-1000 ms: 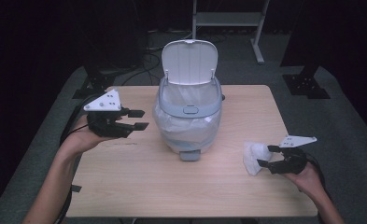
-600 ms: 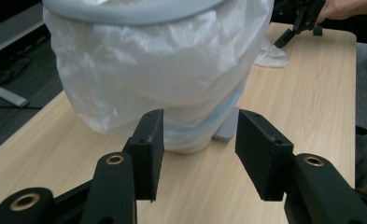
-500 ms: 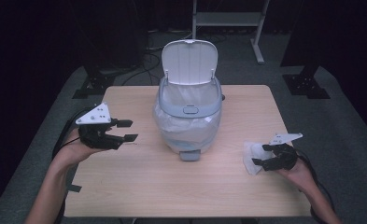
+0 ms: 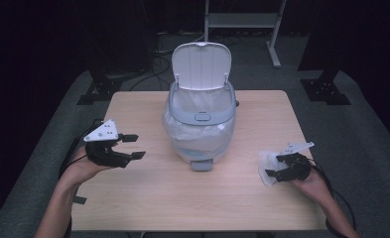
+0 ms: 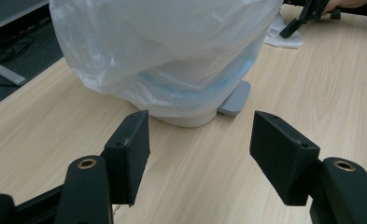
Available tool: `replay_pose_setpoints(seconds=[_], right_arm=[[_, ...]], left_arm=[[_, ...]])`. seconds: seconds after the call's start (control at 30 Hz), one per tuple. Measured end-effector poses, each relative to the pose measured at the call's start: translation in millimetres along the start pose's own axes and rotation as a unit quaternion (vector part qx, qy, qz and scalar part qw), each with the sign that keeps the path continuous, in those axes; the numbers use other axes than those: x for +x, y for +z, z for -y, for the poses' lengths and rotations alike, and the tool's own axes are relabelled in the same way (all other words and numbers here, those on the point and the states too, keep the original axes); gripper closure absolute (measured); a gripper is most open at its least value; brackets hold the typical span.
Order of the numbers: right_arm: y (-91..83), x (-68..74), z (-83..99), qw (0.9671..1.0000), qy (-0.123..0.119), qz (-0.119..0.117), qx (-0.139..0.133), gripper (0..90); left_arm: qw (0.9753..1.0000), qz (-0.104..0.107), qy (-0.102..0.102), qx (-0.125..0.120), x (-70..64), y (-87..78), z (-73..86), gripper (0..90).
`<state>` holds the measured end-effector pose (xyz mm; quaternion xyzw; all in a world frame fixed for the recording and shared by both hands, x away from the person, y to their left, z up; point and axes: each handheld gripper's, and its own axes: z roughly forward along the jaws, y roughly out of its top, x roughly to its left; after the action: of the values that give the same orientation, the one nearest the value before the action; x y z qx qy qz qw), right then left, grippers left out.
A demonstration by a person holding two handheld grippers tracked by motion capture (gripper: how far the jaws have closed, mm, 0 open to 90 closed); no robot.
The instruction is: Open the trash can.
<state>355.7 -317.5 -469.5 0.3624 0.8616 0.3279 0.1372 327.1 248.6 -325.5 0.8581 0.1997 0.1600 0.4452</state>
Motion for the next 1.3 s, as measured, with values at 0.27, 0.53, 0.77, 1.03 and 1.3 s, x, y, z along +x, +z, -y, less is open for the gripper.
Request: replay_pose_setpoints(seconds=[0.27, 0.53, 0.77, 1.03, 1.3], right_arm=[[2.6, 1.1, 2.5, 1.0000, -0.004, 0.004, 0.007, 28.5], [0.2, 2.0, 2.6, 1.0000, 0.000, 0.005, 0.003, 46.8], [-0.9, 1.6, -1.1, 0.9998, 0.004, 0.015, 0.013, 67.8], [-1.8, -1.1, -3.5, 0.9996, 0.011, 0.016, 0.022, 83.3], [-2.8, -3.2, -6.3, 0.9994, 0.022, 0.005, 0.027, 84.1]], left_arm=[[1.0000, -0.001, 0.002, -0.002, -1.2, 7.0, 15.3, 34.5], [1.0000, 0.001, -0.001, 0.003, -3.7, 15.6, 28.4, 32.2], [0.9999, 0.009, -0.008, 0.006, -4.5, 22.5, 40.2, 31.2], [0.9999, 0.010, -0.005, 0.011, -6.7, 29.4, 50.3, 31.1], [0.9999, 0.009, -0.008, 0.011, -7.9, 33.8, 60.6, 29.8]])
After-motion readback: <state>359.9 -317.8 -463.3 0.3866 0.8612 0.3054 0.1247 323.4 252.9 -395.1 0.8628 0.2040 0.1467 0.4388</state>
